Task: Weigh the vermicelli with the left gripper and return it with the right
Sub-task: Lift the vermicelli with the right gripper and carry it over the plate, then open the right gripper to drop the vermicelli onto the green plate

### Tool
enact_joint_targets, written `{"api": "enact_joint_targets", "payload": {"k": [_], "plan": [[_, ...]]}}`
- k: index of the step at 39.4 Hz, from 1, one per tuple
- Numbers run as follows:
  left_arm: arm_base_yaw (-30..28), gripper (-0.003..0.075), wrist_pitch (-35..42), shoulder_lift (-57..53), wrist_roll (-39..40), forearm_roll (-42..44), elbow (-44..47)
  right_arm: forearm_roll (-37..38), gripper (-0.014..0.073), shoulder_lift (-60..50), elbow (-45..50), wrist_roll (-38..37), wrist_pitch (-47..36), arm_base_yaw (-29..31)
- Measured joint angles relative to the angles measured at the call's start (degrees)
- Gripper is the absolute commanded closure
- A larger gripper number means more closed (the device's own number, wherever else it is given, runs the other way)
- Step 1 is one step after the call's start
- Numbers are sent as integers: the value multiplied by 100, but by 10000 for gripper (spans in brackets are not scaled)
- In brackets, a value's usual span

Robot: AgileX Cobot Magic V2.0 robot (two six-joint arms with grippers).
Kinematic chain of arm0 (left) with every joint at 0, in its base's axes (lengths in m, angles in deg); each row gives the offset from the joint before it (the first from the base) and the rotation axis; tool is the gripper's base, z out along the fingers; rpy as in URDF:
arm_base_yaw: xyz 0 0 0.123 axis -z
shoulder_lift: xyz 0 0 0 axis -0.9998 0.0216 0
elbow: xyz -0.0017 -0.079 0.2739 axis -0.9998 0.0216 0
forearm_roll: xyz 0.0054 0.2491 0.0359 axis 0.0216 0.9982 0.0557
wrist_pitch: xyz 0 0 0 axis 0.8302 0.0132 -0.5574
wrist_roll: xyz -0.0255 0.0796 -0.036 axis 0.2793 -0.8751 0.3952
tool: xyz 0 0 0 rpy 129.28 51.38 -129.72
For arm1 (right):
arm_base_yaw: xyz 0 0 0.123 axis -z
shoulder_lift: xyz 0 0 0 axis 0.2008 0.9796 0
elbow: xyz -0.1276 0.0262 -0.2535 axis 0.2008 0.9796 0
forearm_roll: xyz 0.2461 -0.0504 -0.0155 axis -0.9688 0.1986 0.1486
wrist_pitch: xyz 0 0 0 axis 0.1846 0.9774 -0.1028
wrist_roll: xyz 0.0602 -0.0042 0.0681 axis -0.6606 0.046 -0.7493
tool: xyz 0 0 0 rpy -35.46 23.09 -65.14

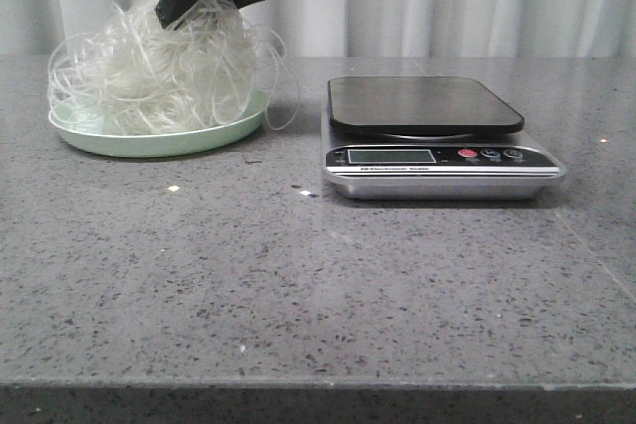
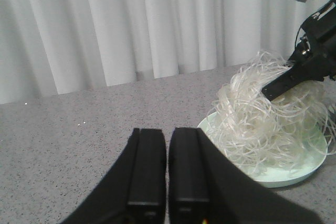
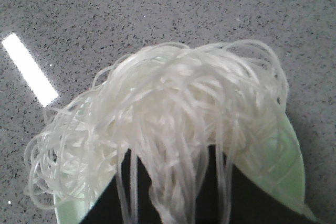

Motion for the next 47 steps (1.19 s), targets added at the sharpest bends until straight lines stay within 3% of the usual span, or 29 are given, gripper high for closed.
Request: {"api": "enact_joint_targets", "payload": {"k": [13, 16, 23, 26, 47], "plan": [[0, 583, 0, 0, 0, 0, 0, -27, 430, 3, 0, 0, -104, -13], [0, 583, 0, 0, 0, 0, 0, -27, 374, 3, 0, 0, -104, -13], [0, 583, 0, 0, 0, 0, 0, -36, 144, 3, 0, 0, -93, -13], [0, 583, 0, 0, 0, 0, 0, -40, 95, 3, 0, 0, -93, -13], [0, 583, 13, 0, 0, 0, 0, -85, 106, -710, 0, 0, 192, 268]]}}
